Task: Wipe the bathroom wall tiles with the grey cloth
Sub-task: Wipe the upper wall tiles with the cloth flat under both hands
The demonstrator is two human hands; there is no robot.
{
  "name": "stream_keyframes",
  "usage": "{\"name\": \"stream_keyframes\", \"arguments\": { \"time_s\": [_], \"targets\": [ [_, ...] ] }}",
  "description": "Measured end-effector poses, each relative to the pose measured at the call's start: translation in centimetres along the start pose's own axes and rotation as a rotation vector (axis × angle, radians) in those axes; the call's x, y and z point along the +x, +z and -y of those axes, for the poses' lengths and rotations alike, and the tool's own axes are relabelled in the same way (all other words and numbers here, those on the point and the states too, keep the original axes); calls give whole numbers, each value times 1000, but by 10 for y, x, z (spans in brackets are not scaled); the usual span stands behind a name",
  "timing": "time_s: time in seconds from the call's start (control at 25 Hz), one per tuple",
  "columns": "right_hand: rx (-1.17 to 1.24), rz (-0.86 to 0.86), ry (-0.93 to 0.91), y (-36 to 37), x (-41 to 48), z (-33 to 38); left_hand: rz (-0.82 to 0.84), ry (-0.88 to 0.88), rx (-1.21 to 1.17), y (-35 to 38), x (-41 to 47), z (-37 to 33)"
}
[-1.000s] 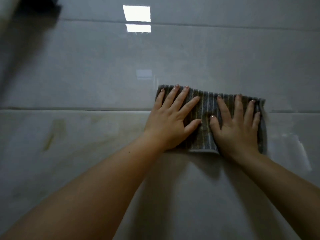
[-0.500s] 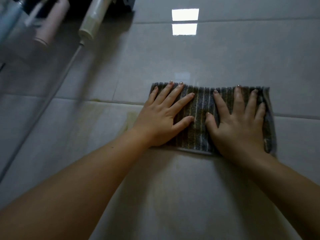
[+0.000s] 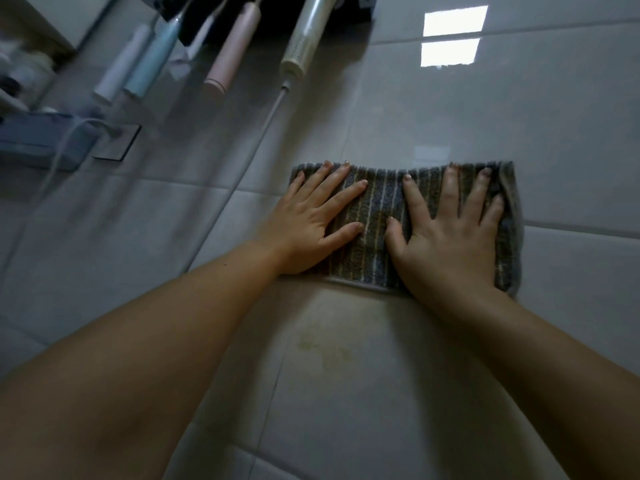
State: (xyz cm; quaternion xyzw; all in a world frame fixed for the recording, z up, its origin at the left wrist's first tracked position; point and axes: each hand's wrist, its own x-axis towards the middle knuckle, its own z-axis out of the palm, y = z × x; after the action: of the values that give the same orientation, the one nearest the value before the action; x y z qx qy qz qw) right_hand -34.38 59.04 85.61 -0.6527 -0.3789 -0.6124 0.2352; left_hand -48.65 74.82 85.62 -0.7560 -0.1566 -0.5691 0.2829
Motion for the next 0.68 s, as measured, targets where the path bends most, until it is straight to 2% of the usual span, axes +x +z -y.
{"name": "stream_keyframes", "arguments": {
  "time_s": [0.36, 0.52, 0.68],
  "targets": [
    [69, 40, -173, 15, -21, 69, -23, -104, -25, 4, -72, 48],
    [75, -29, -238, 23, -71, 49, -58, -76, -21, 21, -125, 8],
    [15, -70, -211, 18, -80, 3, -19, -32, -22, 28, -110, -29]
  ]
}}
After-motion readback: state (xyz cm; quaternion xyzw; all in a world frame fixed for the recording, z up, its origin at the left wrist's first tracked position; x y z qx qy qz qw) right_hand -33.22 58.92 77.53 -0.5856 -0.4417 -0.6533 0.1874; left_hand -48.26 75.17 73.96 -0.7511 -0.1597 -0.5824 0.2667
